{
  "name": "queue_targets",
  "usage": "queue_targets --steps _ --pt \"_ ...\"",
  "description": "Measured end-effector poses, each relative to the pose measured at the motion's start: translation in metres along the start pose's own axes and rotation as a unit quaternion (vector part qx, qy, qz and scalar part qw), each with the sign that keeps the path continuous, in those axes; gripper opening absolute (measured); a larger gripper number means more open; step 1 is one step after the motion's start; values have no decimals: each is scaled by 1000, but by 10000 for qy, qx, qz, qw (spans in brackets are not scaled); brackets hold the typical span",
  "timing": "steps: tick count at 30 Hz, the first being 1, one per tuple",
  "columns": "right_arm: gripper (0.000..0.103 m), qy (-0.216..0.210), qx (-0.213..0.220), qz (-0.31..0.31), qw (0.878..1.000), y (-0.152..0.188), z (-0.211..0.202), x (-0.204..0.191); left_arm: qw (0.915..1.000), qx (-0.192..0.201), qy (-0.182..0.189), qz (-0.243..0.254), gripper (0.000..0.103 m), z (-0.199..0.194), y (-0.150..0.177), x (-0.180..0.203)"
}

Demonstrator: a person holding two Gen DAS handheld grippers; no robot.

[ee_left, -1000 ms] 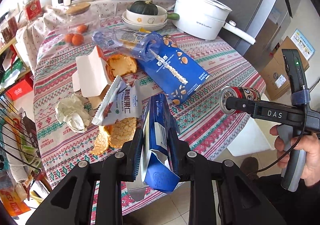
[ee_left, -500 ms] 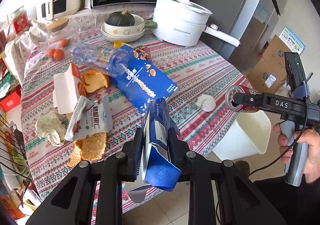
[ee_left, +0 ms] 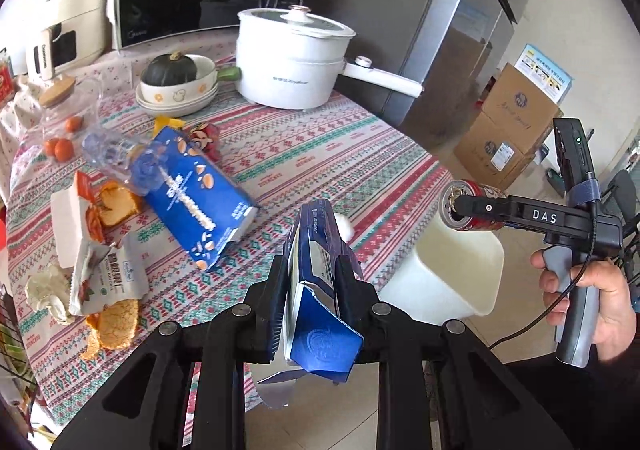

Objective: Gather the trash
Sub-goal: 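Carry the carton with the left tool over the white bin and release it, then lower the red can into the white bin and open the right tool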

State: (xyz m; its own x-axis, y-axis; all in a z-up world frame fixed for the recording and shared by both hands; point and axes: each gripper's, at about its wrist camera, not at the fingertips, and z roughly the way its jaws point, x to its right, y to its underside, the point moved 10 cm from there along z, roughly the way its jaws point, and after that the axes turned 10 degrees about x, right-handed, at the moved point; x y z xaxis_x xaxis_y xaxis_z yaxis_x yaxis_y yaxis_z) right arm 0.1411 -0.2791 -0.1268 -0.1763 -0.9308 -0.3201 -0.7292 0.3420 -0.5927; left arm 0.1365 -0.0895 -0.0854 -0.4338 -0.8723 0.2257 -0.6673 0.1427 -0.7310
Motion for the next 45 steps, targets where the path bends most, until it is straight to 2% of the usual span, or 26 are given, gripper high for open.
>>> queue_targets --steps 10,21,25,29,33,38,41,43,45 --pt "91 436 151 252 9986 0 -31 84 9957 -270 722 507 25 44 8 101" --pt "91 1119 -21 926 9894 33 -61 216 9818 -812 1497 839 25 138 44 220" --pt "91 1310 -102 1057 9857 42 -66 249 9802 -887 1492 955 25 176 52 238" --pt "91 1413 -165 1087 9838 48 -67 265 9804 -1002 1381 984 26 207 63 243" --pt "91 1452 -215 1015 9840 51 -67 270 9799 -1082 1279 1079 26 226 69 240" --pt "91 1478 -233 984 9838 51 -64 273 9796 -983 1284 1194 28 235 66 235" --pt "91 1506 -248 1006 9831 52 -63 273 9795 -936 1271 1249 34 235 62 231" --pt "91 1525 -248 1015 9828 51 -62 274 9813 -921 1165 1222 44 231 57 225" --pt "91 1546 -240 1010 9825 50 -62 273 9855 -804 977 1134 75 223 49 215"
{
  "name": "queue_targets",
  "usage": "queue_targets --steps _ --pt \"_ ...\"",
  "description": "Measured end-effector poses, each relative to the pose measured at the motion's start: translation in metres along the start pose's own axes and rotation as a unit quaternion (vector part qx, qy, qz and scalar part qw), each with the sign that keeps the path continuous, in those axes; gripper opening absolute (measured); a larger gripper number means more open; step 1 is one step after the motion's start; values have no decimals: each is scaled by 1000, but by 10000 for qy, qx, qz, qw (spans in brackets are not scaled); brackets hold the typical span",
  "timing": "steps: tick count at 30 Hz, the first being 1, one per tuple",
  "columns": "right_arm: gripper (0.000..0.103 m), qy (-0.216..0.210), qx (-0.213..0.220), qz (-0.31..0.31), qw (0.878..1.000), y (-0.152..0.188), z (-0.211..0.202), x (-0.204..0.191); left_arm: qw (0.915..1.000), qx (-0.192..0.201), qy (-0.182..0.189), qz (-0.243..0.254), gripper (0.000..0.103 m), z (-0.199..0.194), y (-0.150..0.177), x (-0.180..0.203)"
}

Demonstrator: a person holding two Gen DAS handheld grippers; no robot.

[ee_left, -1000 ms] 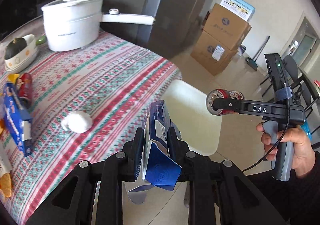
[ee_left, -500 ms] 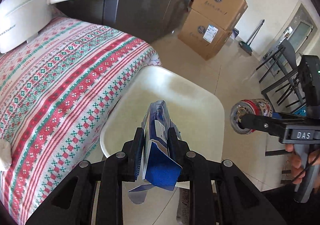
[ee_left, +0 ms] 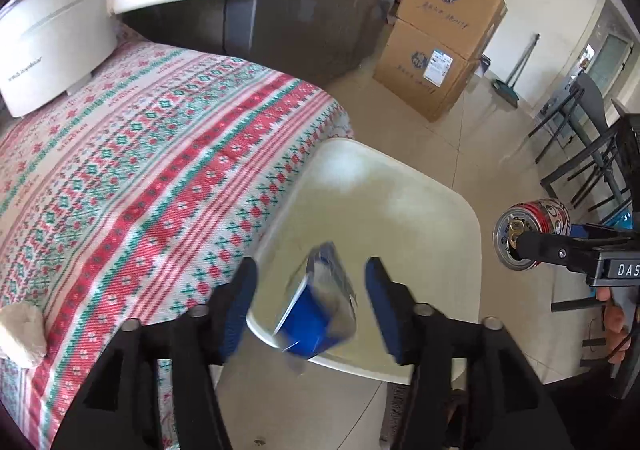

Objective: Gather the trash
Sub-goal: 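Lower the red can into the white bin and open the right tool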

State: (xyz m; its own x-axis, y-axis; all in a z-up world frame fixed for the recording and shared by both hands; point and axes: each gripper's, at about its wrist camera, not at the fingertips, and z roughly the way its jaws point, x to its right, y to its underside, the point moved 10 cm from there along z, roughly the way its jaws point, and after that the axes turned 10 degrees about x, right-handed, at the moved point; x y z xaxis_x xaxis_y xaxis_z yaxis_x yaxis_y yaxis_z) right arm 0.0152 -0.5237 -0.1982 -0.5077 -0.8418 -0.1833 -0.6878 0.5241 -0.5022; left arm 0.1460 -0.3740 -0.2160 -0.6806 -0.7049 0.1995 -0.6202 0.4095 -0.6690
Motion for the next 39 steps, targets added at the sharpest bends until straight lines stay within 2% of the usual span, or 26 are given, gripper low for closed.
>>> queue_targets --steps 3,7,12,22,29,35,39 --pt "91 17 6 -25 10000 -1 0 -4 9994 108 -293 -135 87 -20 -5 -17" --pt "91 36 0 -89 10000 -2 2 -11 9973 168 -693 -153 92 -49 -1 -42" --pt "91 82 -84 -230 9997 -1 13 -28 9946 269 -993 -129 100 -88 4 -68" --pt "91 366 -504 -925 9938 12 49 -85 9890 409 -1376 -357 103 -162 23 -121" --pt "91 439 -783 -982 9911 25 70 -118 9847 550 -1550 -581 103 -205 34 -154" --pt "91 707 -914 -976 9885 29 87 -124 9809 551 -1747 -653 103 -229 47 -177" --pt "91 728 -1115 -926 9868 36 104 -128 9781 579 -1851 -753 103 -244 54 -193"
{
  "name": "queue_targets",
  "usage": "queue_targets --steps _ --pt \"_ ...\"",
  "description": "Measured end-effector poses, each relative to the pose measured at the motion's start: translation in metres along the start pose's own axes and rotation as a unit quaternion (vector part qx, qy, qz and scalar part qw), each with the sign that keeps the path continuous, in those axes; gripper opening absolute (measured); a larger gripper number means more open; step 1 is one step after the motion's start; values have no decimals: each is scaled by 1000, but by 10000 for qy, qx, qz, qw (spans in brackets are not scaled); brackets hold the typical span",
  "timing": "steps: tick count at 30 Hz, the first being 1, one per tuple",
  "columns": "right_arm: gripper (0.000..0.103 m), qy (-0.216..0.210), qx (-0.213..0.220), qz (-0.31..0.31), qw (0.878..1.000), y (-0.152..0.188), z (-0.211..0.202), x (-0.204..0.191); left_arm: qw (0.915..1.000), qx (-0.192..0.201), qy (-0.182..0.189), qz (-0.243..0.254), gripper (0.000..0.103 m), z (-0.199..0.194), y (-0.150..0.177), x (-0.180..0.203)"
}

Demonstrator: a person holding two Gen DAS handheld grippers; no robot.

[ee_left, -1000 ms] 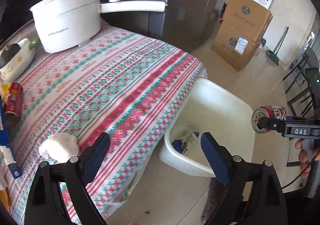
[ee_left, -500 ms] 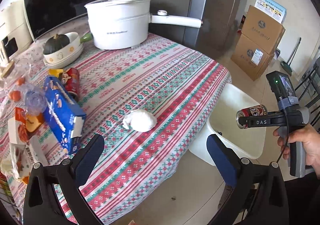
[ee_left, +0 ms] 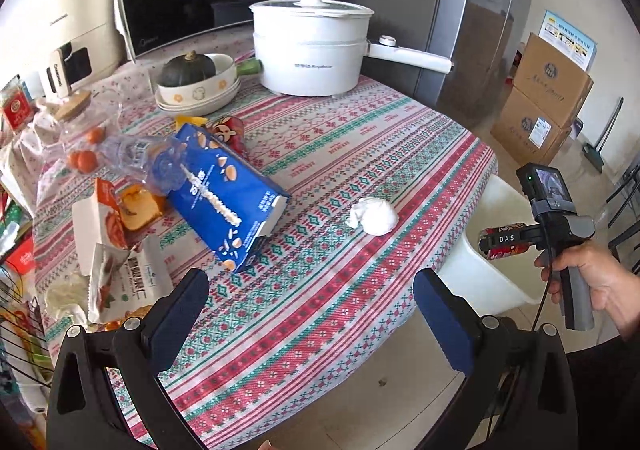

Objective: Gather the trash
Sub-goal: 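Lower the red can into the white bin and open the right tool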

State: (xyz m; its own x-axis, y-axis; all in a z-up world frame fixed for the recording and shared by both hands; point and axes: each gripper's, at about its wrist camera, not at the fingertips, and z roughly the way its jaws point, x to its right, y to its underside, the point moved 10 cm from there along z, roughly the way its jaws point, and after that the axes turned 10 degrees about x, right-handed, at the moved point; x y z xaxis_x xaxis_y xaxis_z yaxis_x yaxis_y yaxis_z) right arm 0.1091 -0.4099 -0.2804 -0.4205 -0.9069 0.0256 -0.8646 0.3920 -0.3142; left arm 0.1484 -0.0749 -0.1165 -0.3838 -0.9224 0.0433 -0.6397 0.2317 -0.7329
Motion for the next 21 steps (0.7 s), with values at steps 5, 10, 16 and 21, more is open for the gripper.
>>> queue_targets --steps 5,10,16,21 --pt "91 67 -180 66 9998 6 13 -2 9999 2 -7 -168 103 -8 3 -19" --pt "91 123 -271 146 9995 12 22 1 9997 -30 -60 -238 103 -12 8 -34" --pt "91 74 -321 293 9990 14 30 -2 9995 -67 -111 -291 103 -14 13 -43" --pt "91 5 -340 366 9988 16 34 1 9991 -72 -180 -366 103 -14 14 -50"
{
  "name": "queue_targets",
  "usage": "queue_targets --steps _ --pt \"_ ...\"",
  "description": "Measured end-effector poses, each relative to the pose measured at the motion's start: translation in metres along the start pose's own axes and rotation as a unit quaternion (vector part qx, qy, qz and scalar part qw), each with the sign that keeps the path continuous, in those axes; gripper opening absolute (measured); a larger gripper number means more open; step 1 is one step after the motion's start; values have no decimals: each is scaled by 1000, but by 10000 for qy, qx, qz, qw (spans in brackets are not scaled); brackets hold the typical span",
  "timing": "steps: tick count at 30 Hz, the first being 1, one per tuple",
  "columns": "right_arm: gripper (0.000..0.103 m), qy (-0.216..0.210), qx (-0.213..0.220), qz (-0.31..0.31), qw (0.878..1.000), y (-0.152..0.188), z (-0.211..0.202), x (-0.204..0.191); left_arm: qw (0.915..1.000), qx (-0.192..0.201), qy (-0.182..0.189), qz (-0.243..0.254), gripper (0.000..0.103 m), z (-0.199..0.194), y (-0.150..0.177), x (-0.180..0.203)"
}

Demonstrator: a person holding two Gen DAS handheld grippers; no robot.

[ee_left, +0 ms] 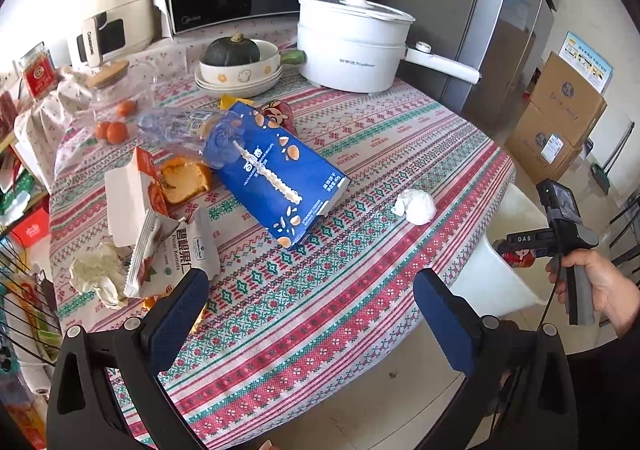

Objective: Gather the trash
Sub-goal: 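Lower the red can into the white bin and open the right tool, then grasp the crumpled wrapper with the left tool while the right tool grasps the white tissue ball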

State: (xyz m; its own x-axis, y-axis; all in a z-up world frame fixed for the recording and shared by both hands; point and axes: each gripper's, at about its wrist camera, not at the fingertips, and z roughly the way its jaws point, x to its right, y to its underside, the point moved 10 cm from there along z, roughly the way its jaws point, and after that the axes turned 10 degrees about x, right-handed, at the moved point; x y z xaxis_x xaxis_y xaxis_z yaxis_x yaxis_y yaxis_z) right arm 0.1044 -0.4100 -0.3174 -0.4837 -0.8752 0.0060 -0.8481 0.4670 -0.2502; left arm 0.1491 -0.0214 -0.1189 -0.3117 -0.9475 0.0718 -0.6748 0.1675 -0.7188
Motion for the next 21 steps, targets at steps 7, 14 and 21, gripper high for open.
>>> queue_targets --steps 7,14,21 --pt "98 -44 315 326 9990 -15 -20 19 10000 7 -69 -71 103 -2 0 -8" --pt "98 -685 1066 409 9911 -33 -83 7 9996 -12 -178 -218 103 -6 -1 -23" --pt "98 -1250 1743 -140 9766 -30 -160 -43 9975 -61 -303 -632 103 -8 0 -54"
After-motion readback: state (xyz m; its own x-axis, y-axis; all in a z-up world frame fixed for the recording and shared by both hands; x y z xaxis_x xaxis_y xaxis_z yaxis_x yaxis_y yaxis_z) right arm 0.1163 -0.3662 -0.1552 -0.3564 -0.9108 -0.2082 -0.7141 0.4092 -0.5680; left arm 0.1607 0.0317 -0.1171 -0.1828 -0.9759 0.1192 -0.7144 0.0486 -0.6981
